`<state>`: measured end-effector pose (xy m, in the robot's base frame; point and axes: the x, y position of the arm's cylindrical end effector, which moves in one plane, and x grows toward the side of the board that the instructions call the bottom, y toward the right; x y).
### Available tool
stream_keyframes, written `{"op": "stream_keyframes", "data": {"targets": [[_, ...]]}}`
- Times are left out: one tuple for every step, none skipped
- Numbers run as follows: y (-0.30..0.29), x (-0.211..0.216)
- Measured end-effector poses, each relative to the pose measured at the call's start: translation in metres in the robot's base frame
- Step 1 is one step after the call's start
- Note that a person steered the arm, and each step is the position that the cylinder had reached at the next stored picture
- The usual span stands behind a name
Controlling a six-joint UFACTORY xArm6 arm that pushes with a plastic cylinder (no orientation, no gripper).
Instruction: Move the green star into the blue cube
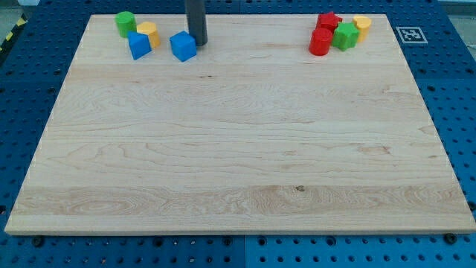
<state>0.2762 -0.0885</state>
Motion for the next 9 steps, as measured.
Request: {"op": "stream_keyframes", "data": {"targets": [[-0.015,0.007],[-0.006,0.007],[0.042,0.007],[0.116,0.007],[0.203,0.016],[0.270,0.057],[0.271,0.067],[0.309,0.078],[0.410,0.070]]}}
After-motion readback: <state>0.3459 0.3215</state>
